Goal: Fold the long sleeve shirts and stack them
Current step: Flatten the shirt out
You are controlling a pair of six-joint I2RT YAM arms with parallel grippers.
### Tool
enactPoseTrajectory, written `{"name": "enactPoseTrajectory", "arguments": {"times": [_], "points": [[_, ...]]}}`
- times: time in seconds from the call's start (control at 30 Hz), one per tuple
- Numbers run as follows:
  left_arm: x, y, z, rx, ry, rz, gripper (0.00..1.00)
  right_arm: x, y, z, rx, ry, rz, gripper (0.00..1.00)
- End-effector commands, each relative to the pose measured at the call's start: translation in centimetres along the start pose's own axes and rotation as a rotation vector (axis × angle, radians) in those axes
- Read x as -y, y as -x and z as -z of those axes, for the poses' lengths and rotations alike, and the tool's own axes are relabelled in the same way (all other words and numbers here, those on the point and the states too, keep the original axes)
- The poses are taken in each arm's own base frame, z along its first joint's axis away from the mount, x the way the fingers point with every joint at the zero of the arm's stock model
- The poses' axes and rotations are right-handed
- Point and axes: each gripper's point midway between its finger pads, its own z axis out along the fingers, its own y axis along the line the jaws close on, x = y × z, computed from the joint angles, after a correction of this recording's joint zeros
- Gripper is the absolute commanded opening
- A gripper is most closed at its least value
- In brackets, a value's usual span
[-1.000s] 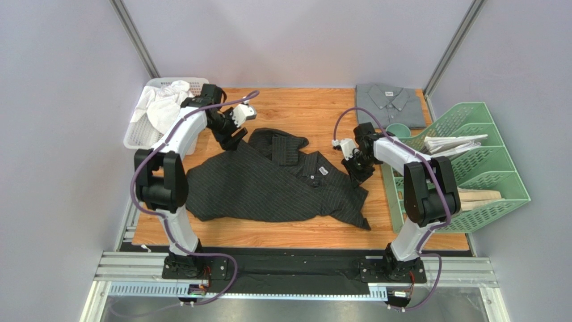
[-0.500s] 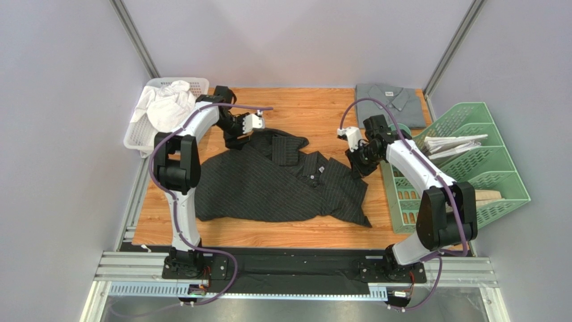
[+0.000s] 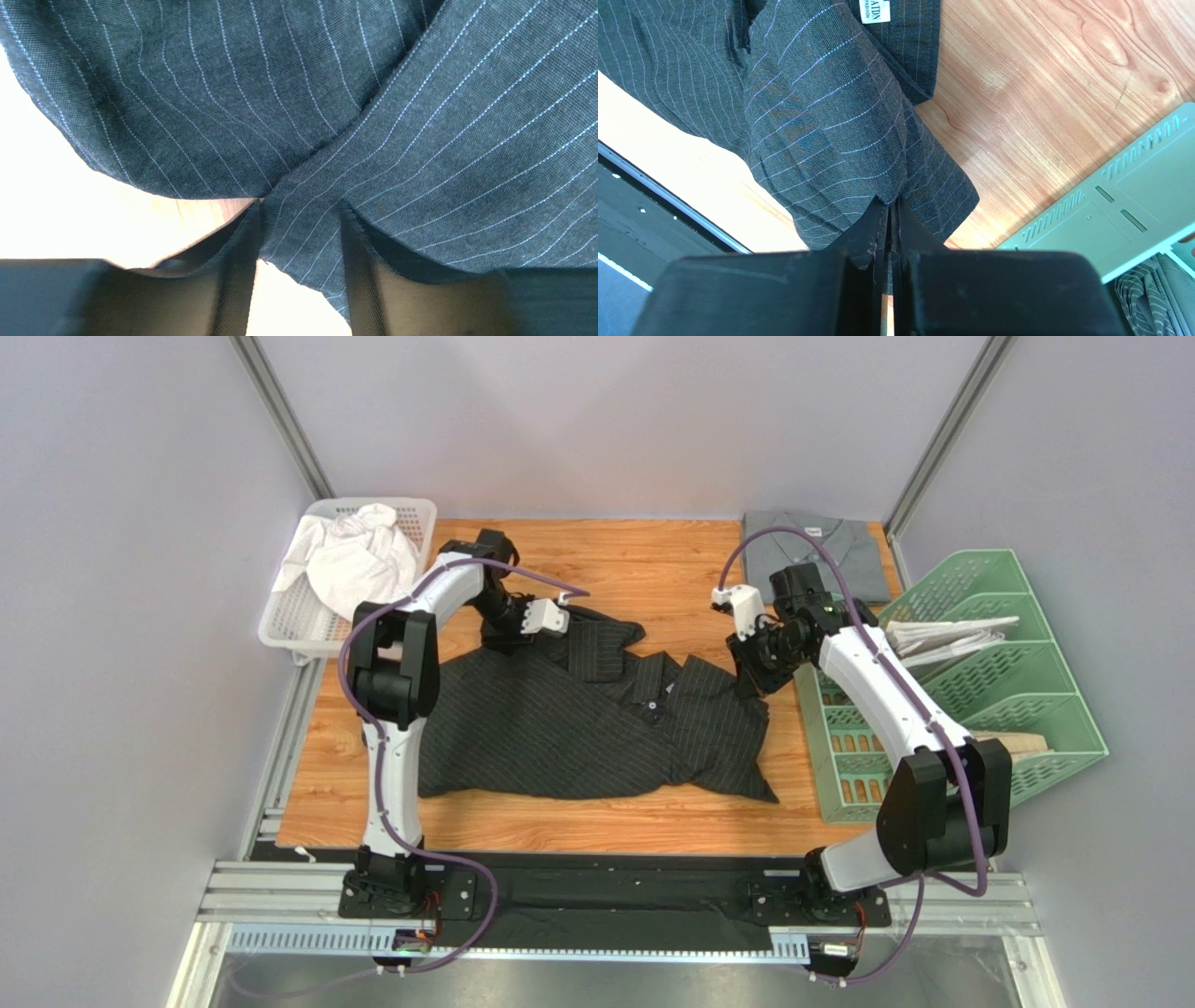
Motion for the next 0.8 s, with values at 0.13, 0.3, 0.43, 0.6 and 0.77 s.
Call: {"name": "enactPoseTrajectory", "arguments": {"times": [0.13, 0.3, 0.43, 0.6, 0.77], "points": [[1.8, 0.4, 3.3, -0.007, -0.037, 0.012, 0.08, -0.1, 2.8, 3.7, 0.126, -0.031, -0.007, 0.0], [1.2, 3.4, 9.6, 0.126, 0.103, 0.123, 0.0, -0.1, 4.1, 5.7, 0.179, -0.06, 0.016, 0.0], [3.6, 5.0, 13.3, 0.164, 0.149, 0.123, 0.0, 0.4, 3.7, 4.7, 0.144, -0.059, 0.014, 0.0], [7.2, 5.2, 13.9, 0.167, 0.139, 0.139, 0.0, -1.0, 1.7, 2.9, 0.05, 0.045, -0.012, 0.07], [11.0, 5.3, 14.1, 0.17, 0.142, 0.089, 0.0, -3.5, -1.3, 2.1, -0.002, 0.105, 0.034, 0.4]]}}
